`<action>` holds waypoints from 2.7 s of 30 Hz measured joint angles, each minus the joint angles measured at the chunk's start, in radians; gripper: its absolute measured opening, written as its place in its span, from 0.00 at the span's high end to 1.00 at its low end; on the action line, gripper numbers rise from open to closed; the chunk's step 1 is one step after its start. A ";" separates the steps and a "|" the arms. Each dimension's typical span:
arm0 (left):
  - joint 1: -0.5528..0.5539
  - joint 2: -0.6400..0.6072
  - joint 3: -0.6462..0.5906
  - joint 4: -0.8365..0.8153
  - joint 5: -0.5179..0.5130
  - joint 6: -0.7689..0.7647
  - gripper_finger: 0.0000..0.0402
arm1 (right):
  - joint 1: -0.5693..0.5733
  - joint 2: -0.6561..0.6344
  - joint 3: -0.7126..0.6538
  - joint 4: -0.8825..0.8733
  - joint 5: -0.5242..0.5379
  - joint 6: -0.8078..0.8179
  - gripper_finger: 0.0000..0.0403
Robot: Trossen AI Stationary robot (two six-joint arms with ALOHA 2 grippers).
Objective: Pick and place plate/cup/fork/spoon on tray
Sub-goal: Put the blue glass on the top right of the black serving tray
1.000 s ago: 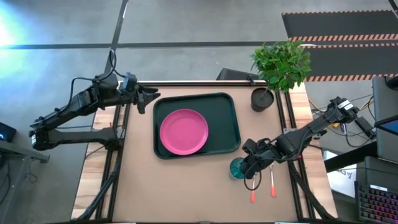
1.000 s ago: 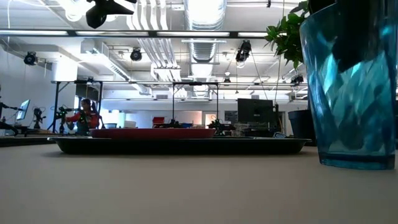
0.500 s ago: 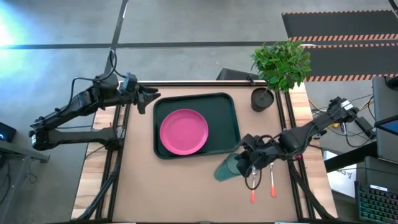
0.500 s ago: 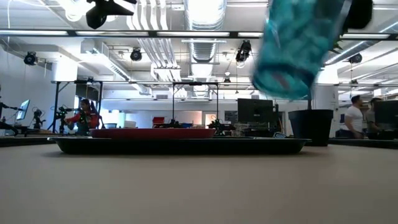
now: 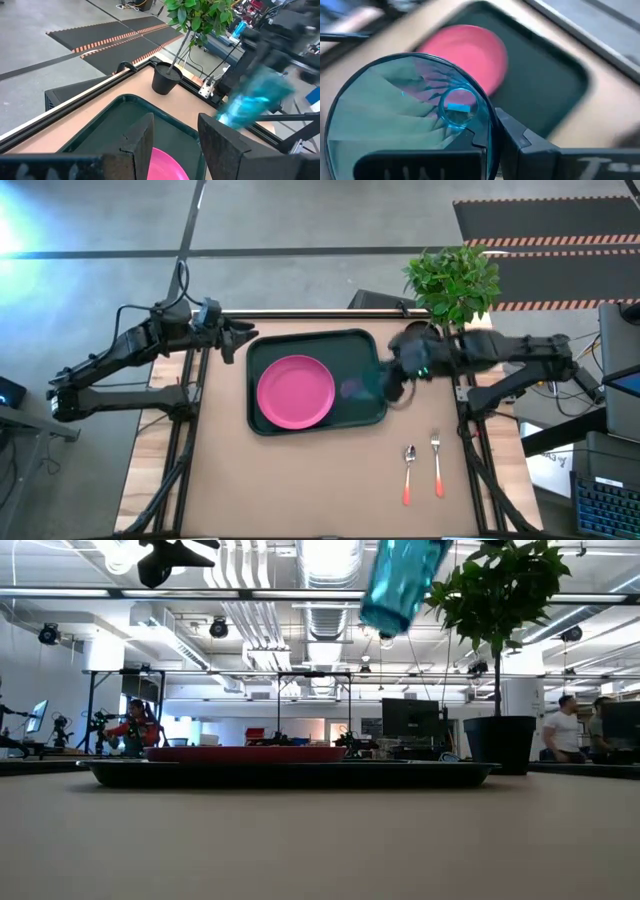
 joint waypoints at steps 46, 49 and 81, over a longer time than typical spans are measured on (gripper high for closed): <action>0.000 -0.030 0.000 -0.039 0.001 0.036 0.66 | -0.584 0.851 0.679 -0.183 -0.267 -0.552 0.98; 0.000 -0.031 0.000 -0.040 0.001 0.036 0.66 | -0.591 0.865 0.679 -0.168 -0.283 -0.553 0.98; 0.000 -0.036 0.000 -0.081 0.002 0.034 0.66 | -0.628 0.867 0.588 -0.095 -0.316 -0.552 0.98</action>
